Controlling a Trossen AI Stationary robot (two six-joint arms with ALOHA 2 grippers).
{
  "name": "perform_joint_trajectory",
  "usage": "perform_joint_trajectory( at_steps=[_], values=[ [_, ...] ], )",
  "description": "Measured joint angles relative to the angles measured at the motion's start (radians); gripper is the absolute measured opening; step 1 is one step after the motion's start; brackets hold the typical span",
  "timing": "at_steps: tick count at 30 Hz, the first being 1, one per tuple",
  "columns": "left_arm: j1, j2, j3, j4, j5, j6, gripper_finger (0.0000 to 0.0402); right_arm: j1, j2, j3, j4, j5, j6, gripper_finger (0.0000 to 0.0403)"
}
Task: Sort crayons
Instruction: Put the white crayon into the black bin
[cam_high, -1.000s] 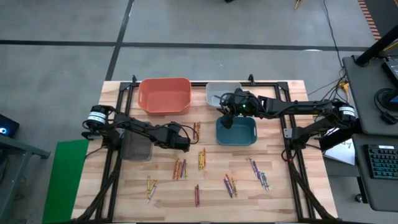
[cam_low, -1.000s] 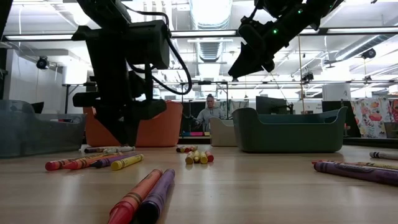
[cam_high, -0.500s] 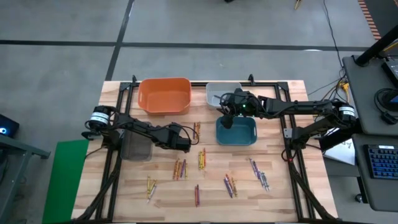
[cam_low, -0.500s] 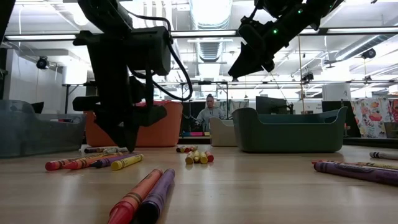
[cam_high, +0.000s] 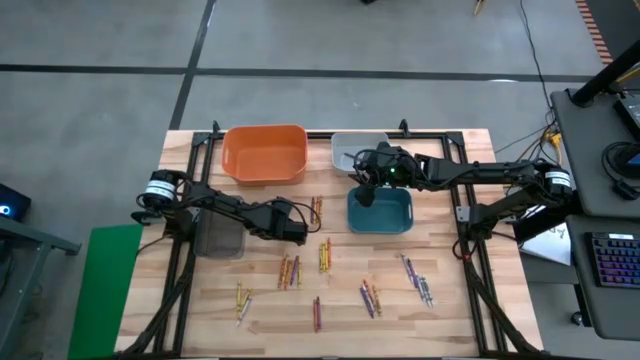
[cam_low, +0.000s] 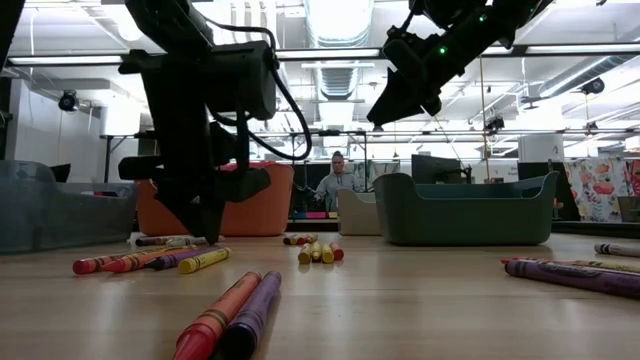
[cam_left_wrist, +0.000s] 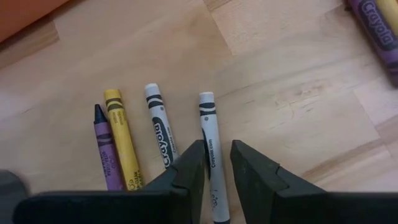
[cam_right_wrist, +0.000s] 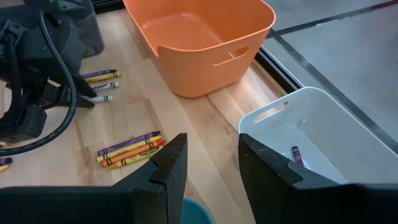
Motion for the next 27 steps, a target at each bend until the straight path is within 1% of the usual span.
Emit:
perform_joint_trajectory(
  at_steps=[12, 20, 25, 27],
  values=[
    [-0.001, 0.0, 0.0, 0.017, 0.003, -0.006, 0.0006, 0.0, 0.0, 0.0, 0.0, 0.0, -0.001, 0.0132],
    [-0.017, -0.018, 0.013, 0.021, 0.011, 0.001, 0.0003, 0.0, -0.008, 0.0, -0.006, 0.0, -0.001, 0.0132],
    [-0.043, -0.092, 0.057, -0.027, -0.029, 0.033, 0.0002, 0.0, -0.044, 0.001, -0.033, -0.001, 0.006, 0.0132],
    [-0.052, -0.136, 0.083, -0.074, -0.042, 0.057, 0.0002, 0.004, -0.062, 0.002, -0.044, -0.001, 0.011, 0.0132]
  ],
)
